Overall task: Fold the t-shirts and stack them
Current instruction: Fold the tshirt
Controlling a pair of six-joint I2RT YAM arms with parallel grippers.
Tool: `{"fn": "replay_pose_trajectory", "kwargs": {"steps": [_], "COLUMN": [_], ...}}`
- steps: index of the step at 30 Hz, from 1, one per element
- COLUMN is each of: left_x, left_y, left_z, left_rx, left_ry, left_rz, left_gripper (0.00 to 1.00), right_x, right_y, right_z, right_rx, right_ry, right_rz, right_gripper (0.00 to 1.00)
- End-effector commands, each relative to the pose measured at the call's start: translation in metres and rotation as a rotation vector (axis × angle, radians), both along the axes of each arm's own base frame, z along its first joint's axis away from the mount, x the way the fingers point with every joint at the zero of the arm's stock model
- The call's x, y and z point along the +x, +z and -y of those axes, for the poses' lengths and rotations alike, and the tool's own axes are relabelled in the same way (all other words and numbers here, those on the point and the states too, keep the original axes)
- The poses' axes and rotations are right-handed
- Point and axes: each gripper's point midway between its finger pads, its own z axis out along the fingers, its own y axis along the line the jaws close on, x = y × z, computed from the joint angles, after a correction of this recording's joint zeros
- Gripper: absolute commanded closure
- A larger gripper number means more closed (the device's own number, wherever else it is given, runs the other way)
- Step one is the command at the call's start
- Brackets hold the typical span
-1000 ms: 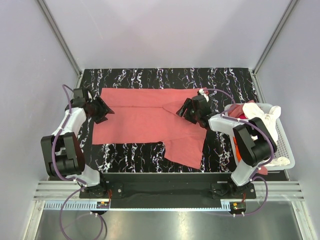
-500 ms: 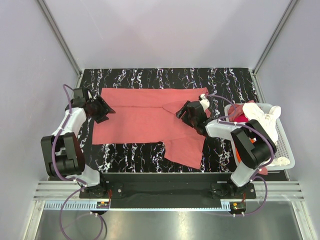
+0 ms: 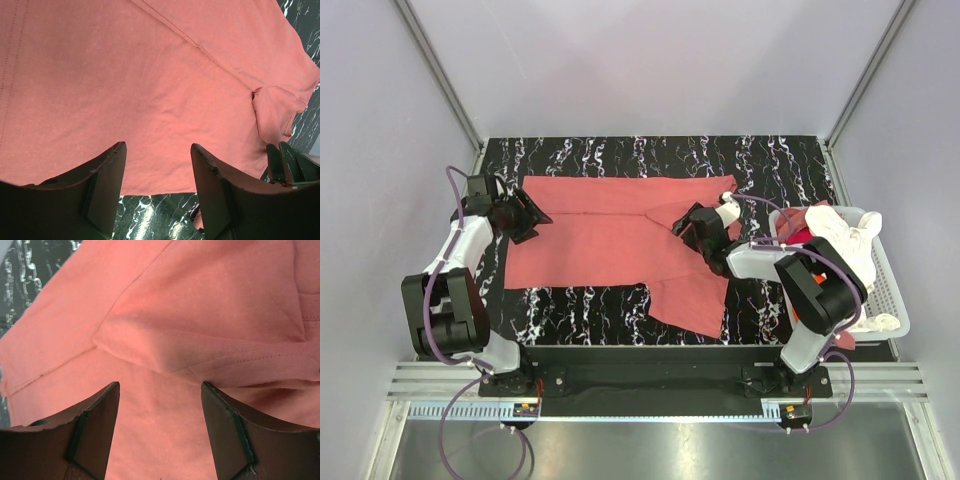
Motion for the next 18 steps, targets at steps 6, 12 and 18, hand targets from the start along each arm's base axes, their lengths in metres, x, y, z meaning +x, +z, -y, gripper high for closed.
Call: {"fn": "replay_pose_trajectory", "kwargs": {"steps": [6,12,18], "left_x": [0.008,0.008,0.008], "left_y": [0.017,0.018,0.021], "left_z": [0.003,0.004,0.004], "left_rx": [-0.004,-0.008,-0.004], "left_ry": [-0.024,-0.029,-0.027], "left_rz": [0.074,0.077,0.084], "left_gripper": [0.41,0.41,0.41], "right_x": [0.013,0.021,0.030], "right_y": [0.008,0.002,-0.005], "right_z": [0.012,0.011,0.008], "right_rx": [0.011,-0.013,-0.023], "right_ry": [-0.142,-0.142,-0.144], "right_rz": [0.037,0.051,0.071], "right_gripper": [0.27,0.26,0.27]}}
